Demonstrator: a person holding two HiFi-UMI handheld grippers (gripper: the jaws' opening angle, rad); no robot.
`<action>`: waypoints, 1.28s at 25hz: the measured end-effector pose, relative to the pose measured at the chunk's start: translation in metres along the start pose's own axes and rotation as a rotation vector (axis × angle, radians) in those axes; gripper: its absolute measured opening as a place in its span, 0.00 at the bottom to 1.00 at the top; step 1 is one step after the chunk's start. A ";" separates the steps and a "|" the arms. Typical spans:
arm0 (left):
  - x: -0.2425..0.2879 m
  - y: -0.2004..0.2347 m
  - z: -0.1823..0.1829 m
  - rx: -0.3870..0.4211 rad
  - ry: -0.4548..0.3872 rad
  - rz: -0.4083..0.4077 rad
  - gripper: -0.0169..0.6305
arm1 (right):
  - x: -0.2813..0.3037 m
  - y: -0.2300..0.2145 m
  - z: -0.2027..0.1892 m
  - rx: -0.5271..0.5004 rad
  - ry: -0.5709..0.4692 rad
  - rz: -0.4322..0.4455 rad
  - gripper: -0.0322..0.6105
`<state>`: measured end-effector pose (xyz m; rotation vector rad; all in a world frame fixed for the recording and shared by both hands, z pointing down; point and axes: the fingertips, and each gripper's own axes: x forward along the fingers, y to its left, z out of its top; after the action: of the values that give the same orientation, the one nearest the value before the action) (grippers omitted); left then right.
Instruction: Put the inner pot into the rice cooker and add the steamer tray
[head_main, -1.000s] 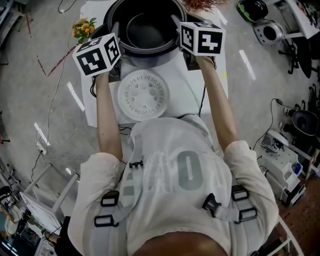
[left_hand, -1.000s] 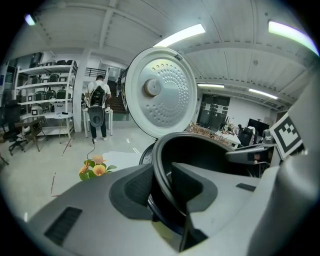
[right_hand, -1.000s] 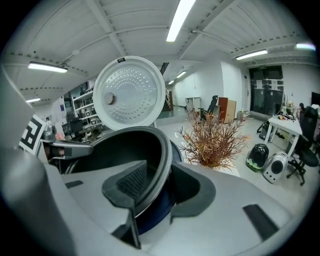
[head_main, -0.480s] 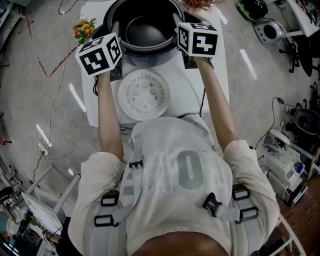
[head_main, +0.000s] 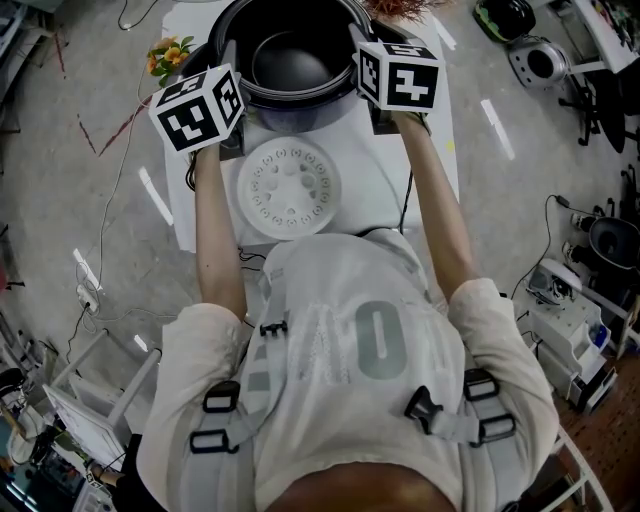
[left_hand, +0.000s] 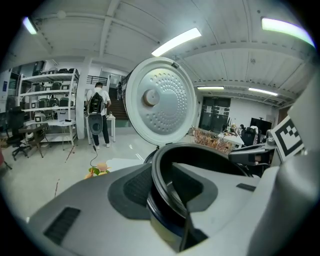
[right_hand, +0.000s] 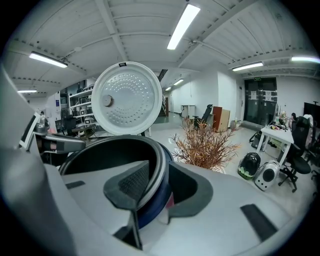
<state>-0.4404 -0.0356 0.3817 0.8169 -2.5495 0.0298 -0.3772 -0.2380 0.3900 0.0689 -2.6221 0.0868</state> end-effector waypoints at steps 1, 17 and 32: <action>-0.004 0.000 0.004 0.003 -0.014 0.002 0.20 | -0.004 0.000 0.003 -0.002 -0.010 0.003 0.26; -0.109 0.005 -0.071 0.098 0.000 0.052 0.20 | -0.123 0.060 -0.035 -0.179 -0.203 0.077 0.25; -0.152 0.003 -0.256 0.043 0.257 0.019 0.20 | -0.107 0.118 -0.232 -0.163 0.159 0.148 0.28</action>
<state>-0.2256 0.0900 0.5454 0.7520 -2.3212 0.1840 -0.1778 -0.0999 0.5323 -0.1809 -2.4619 -0.0675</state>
